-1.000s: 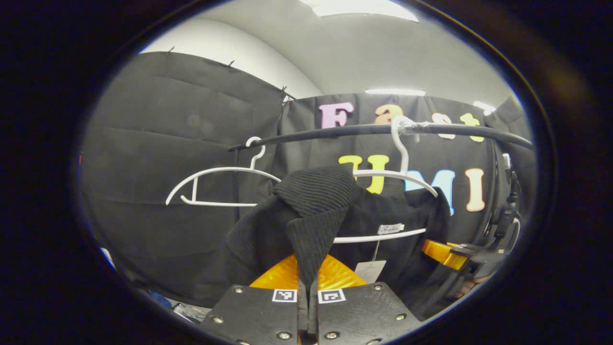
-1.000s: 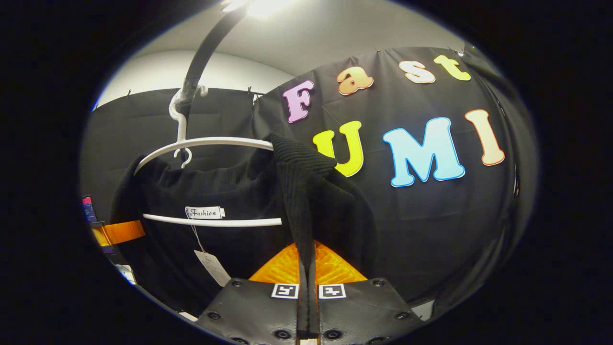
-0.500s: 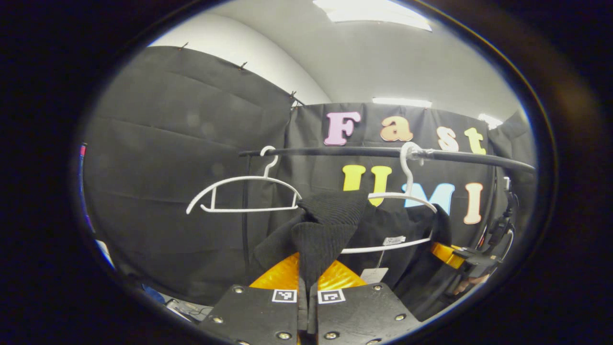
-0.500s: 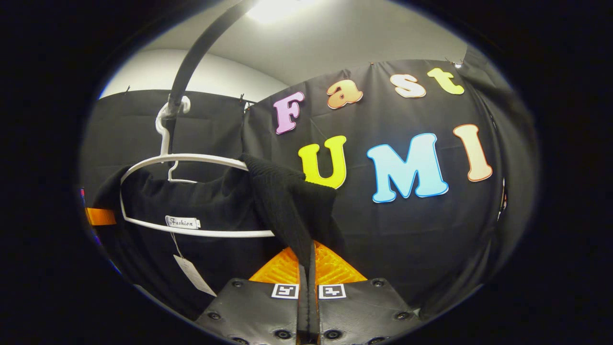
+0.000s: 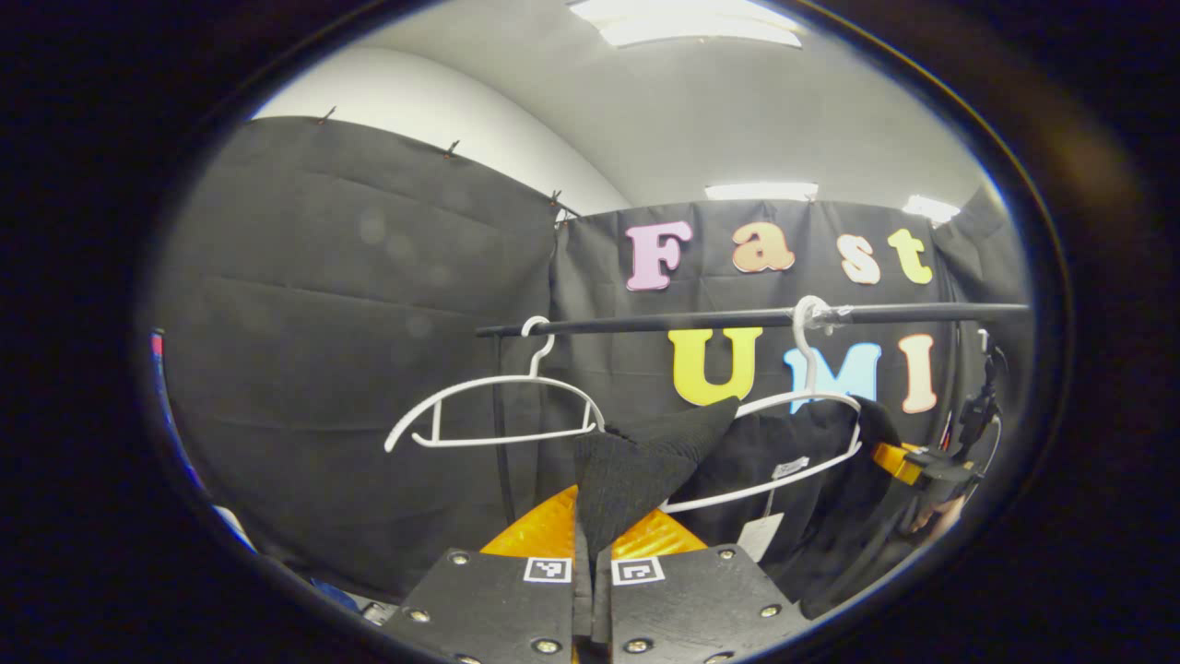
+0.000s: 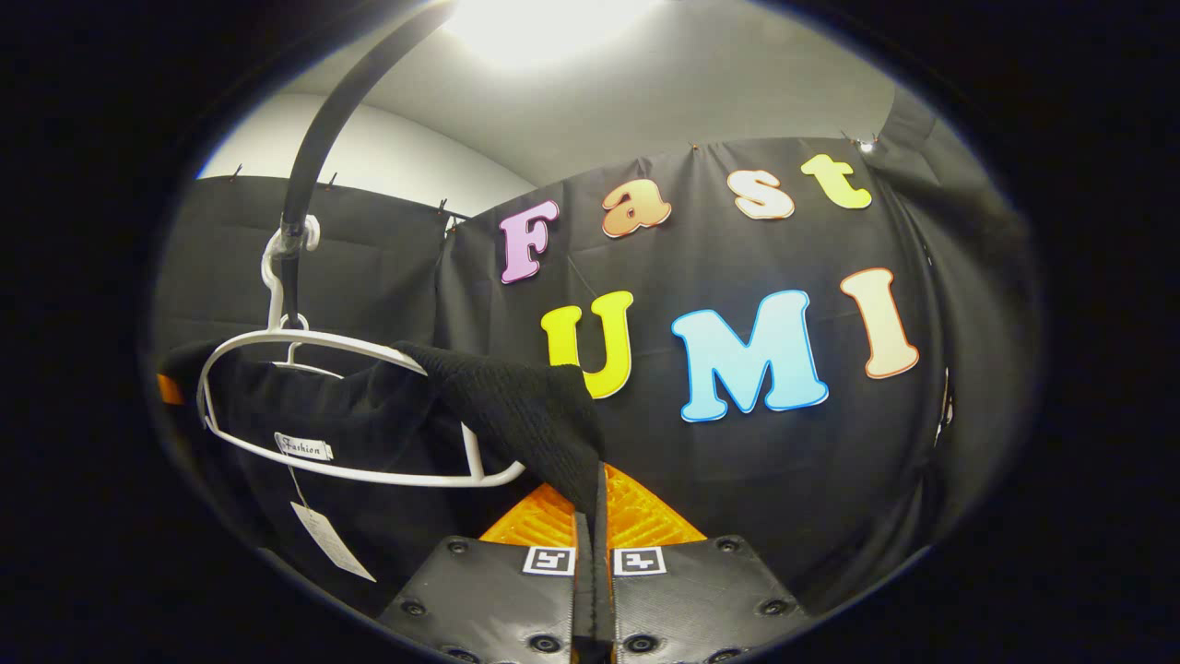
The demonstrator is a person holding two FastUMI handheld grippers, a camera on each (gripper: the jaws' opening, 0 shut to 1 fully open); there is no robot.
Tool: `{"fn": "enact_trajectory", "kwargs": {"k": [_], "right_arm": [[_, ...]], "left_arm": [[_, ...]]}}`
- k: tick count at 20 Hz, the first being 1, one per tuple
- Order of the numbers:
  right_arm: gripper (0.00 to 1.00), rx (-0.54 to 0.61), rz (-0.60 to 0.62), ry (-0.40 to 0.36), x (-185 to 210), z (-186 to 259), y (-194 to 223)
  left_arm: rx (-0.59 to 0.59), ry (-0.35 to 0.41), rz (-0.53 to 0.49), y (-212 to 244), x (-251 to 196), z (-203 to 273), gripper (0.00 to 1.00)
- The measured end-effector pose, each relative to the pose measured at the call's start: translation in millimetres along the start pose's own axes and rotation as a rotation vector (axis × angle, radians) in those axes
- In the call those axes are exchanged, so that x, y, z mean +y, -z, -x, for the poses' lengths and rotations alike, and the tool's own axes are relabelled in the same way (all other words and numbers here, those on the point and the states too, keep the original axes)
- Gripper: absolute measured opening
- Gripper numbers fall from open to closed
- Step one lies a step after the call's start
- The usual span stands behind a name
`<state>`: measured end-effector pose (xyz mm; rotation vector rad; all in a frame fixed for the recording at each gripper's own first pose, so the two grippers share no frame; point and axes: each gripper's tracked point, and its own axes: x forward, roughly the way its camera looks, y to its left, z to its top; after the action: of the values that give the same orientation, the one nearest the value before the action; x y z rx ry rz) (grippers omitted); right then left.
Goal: Grasp the clothes on the hanger with both hands and then place them into the laundry hamper below.
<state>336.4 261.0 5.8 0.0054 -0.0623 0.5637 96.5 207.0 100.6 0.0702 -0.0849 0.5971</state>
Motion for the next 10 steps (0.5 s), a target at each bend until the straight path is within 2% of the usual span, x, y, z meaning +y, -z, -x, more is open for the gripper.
{"fn": "enact_trajectory", "kwargs": {"k": [3, 6, 7, 10], "right_arm": [[0.01, -0.047, 0.022, 0.038, -7, -13, -12], [0.01, -0.065, 0.023, 0.054, -7, -22, -19], [0.05, -0.069, 0.030, 0.055, -8, -25, -20], [0.01, -0.080, 0.062, 0.046, -10, -34, -20]], "left_arm": [[0.011, -0.003, -0.022, -8, 21, -6, 0.02], [0.017, -0.008, 0.002, -11, 46, -17, 0.02], [0.017, -0.004, 0.012, -11, 50, -21, 0.02], [0.033, 0.008, 0.013, -3, 54, -31, 0.02]]}}
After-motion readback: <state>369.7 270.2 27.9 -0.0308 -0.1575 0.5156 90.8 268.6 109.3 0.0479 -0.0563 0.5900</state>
